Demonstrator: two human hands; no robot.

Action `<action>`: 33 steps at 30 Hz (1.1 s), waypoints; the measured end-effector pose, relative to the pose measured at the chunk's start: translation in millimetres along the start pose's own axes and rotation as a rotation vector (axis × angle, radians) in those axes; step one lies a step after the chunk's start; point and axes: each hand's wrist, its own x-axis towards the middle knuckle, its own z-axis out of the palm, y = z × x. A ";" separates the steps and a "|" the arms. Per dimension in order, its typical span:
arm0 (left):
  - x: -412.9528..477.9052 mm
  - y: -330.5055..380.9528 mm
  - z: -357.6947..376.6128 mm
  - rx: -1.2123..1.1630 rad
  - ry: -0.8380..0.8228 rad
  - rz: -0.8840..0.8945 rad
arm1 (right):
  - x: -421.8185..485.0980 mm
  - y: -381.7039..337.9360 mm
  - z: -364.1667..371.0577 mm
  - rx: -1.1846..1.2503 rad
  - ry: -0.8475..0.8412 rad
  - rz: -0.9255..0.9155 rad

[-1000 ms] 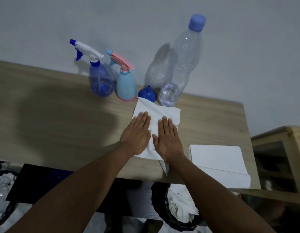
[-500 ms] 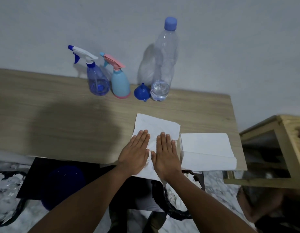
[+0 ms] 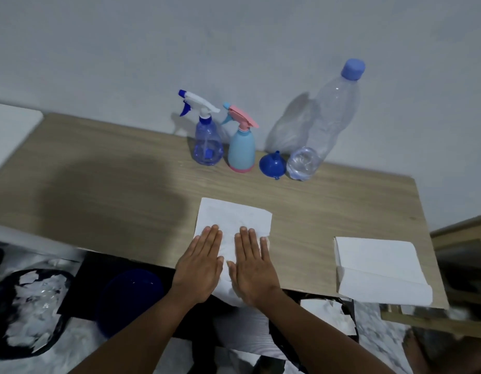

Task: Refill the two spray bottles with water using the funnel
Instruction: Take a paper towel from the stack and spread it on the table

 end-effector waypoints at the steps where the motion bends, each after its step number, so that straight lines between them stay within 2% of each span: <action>1: -0.2 -17.4 -2.3 0.001 0.005 -0.021 | 11.9 -13.6 0.0 0.006 -0.005 -0.016; 8: 34.6 -129.0 -21.4 0.017 -0.016 -0.050 | 107.9 -76.8 -11.5 0.010 -0.029 -0.065; 15: 83.7 -174.5 -29.7 -0.034 0.000 -0.055 | 168.8 -83.2 -25.2 0.001 -0.060 -0.075; 20: 76.7 -189.8 -42.6 -0.235 0.069 0.012 | 165.6 -63.7 -47.6 0.233 -0.102 -0.164; 23: 61.0 -202.9 -51.1 -0.314 0.036 0.080 | 153.4 -43.2 -54.9 0.241 -0.098 -0.241; 26: 45.2 -209.1 -50.0 -0.291 0.019 0.078 | 146.2 -33.4 -48.7 0.217 -0.128 -0.298; 33: 27.3 -199.0 -46.6 -0.284 0.152 0.043 | 118.5 -35.8 -33.0 0.292 0.055 -0.280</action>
